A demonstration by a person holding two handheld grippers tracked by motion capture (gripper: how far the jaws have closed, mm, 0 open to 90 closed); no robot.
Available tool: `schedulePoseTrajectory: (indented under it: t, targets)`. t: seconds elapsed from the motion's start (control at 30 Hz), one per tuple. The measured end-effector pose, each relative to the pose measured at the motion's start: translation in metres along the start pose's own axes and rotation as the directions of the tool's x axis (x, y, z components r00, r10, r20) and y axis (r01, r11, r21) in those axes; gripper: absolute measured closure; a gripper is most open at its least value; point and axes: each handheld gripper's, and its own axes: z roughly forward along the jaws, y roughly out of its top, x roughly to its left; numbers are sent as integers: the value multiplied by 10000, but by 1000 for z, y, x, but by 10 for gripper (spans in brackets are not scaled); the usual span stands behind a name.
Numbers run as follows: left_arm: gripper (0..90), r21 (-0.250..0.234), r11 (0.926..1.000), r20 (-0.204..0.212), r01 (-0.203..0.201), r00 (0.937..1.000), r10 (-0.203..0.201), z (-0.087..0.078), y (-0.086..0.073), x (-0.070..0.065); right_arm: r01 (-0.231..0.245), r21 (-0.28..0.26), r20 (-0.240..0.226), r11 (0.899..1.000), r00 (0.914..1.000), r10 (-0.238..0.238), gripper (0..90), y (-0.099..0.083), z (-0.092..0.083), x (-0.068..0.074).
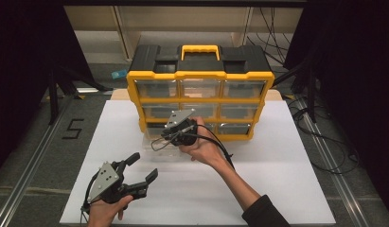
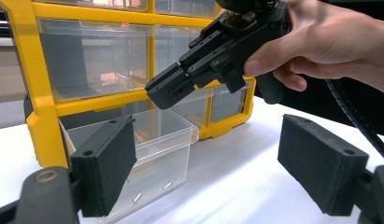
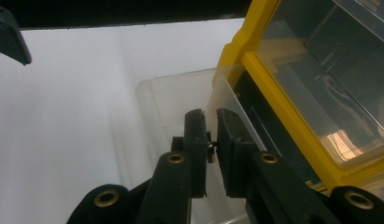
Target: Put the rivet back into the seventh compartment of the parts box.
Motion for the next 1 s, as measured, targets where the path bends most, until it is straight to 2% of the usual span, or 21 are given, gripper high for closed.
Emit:
schedulePoseTrajectory:
  t: [0.33,0.37,0.5,0.57,0.7,0.8,0.9,0.93,0.97,1.0]
  targets:
    - [190,2,10000,17,-94,10000,94,0,0,1,-89,103,-3,9999,10000,89,825,2,11,-2]
    - [190,3,10000,6,-32,10000,32,0,0,0,-88,200,-135,9998,9999,91,825,3,14,-3]
    - [190,-12,10000,7,-50,10000,50,0,0,1,-156,355,-97,9992,9998,159,824,4,20,-1]
    - [190,-10,10000,15,-52,10000,52,0,0,0,-111,461,-269,9989,9996,124,823,5,23,-1]
    - [190,-20,10000,1,-7,10000,7,0,0,0,-112,660,-227,9978,9997,127,816,6,29,-1]
    - [191,-27,10000,-6,-2,10000,2,0,0,0,-191,770,-223,9969,9995,209,772,5,32,0]
    - [191,-47,10000,-8,-4,10000,4,-1,1,0,-644,1031,-56,9926,9978,653,688,5,33,1]
    - [191,-47,10000,-8,-4,10000,4,-1,1,0,-644,1031,-56,9926,9978,653,688,5,33,1]
    - [191,-50,10000,-17,-1,10000,1,-1,1,1,-569,952,116,9938,9984,560,627,4,33,0]
    - [191,-50,10000,-17,-1,10000,1,-1,1,1,-569,952,116,9938,9984,560,627,4,33,0]
